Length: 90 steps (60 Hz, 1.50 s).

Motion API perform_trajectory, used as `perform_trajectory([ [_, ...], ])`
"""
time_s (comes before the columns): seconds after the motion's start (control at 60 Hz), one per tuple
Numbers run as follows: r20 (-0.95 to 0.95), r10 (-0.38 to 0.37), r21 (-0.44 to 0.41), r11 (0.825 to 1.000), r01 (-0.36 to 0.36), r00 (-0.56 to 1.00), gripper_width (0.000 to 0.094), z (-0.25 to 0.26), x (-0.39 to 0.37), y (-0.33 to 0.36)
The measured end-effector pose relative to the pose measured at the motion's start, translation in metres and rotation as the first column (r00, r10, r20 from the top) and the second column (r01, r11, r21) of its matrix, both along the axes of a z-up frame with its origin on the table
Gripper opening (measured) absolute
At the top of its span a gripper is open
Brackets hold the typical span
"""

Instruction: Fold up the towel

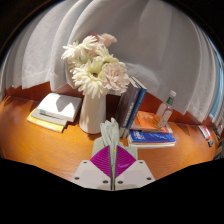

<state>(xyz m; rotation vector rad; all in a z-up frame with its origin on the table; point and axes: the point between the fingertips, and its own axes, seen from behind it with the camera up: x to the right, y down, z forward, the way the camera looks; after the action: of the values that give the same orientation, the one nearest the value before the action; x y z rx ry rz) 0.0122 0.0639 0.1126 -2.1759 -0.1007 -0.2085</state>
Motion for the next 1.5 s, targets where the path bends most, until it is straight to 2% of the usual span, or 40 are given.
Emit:
perform_trajectory([
  [0.1,-0.010,-0.005,-0.063,0.998,0.004,1.000,0.0040,-0.035,0.053,-0.006],
  [0.15,-0.033,0.004,-0.124,0.992,-0.008,0.999,0.0097,-0.062,0.069,-0.012],
  [0.183,-0.054,0.006,-0.149,0.989,-0.014,0.999,0.0171,-0.071,0.077,-0.014],
  [0.217,-0.063,0.002,-0.135,0.991,-0.010,0.998,0.0261,-0.072,0.084,-0.012],
  [0.3,-0.064,-0.004,-0.081,0.997,-0.001,0.998,0.0615,-0.062,0.095,-0.015],
  [0.35,-0.067,-0.001,-0.060,0.998,-0.003,0.998,0.0721,-0.046,0.096,-0.019],
  [0.55,-0.121,0.019,0.085,0.996,-0.008,0.992,0.0720,0.057,0.058,-0.042],
  [0.683,-0.165,0.037,0.195,0.981,-0.004,0.986,0.0734,0.126,0.017,-0.080],
  [0.833,-0.205,0.040,0.249,0.968,0.013,0.978,0.0744,0.165,-0.020,-0.139],
  [1.0,-0.211,0.044,0.239,0.971,0.008,0.976,0.0752,0.163,-0.052,-0.205],
  [1.2,-0.214,0.021,0.180,0.984,0.018,0.977,0.0751,0.130,-0.065,-0.268],
  [1.283,-0.197,0.021,0.150,0.989,0.009,0.980,0.0751,0.118,-0.069,-0.284],
  [1.5,-0.179,0.025,0.135,0.991,0.000,0.984,0.0752,0.111,-0.075,-0.304],
])
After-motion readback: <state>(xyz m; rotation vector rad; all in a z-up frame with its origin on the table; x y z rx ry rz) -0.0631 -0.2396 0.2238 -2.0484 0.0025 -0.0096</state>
